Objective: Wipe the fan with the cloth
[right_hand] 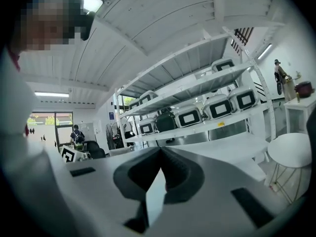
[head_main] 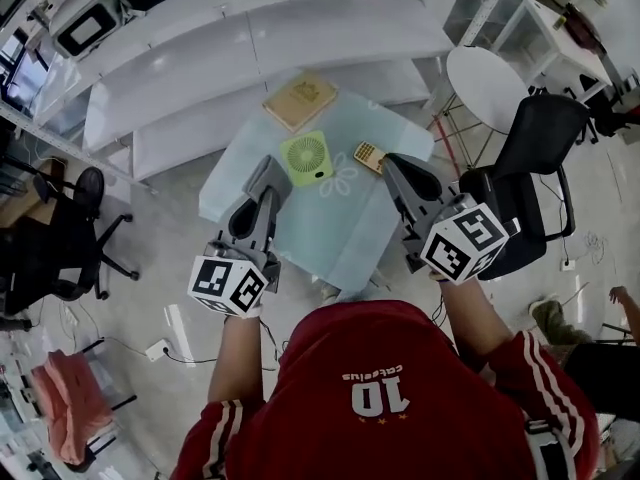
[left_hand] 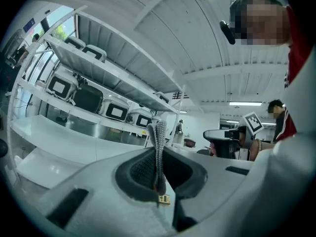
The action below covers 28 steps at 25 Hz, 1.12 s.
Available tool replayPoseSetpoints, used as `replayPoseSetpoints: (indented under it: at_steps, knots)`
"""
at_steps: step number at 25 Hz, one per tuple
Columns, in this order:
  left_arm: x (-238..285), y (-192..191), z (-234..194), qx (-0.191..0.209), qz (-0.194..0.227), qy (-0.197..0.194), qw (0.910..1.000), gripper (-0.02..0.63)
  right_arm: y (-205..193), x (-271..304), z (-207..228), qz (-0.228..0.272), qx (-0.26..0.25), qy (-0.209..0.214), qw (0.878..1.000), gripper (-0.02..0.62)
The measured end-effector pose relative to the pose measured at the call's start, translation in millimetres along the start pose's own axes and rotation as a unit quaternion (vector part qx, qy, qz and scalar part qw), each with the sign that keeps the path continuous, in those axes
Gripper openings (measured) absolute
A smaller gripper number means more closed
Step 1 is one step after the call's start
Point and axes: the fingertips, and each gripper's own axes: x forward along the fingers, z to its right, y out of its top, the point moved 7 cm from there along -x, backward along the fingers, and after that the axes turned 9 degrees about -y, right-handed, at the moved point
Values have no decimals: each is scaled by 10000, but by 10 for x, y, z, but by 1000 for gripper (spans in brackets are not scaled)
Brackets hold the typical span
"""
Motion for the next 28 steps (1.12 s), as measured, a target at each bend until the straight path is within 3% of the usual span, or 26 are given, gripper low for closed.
replayPoseSetpoints:
  at_steps: [6,28]
  knots:
    - [335,-133,-77,-86,-251,-46,9996,20,33,216,217,78,90,19,9999,5]
    - [1115,-757,-474,-405,-944,-192,9945,20,-406,779,694,-411,162,4,9990,4]
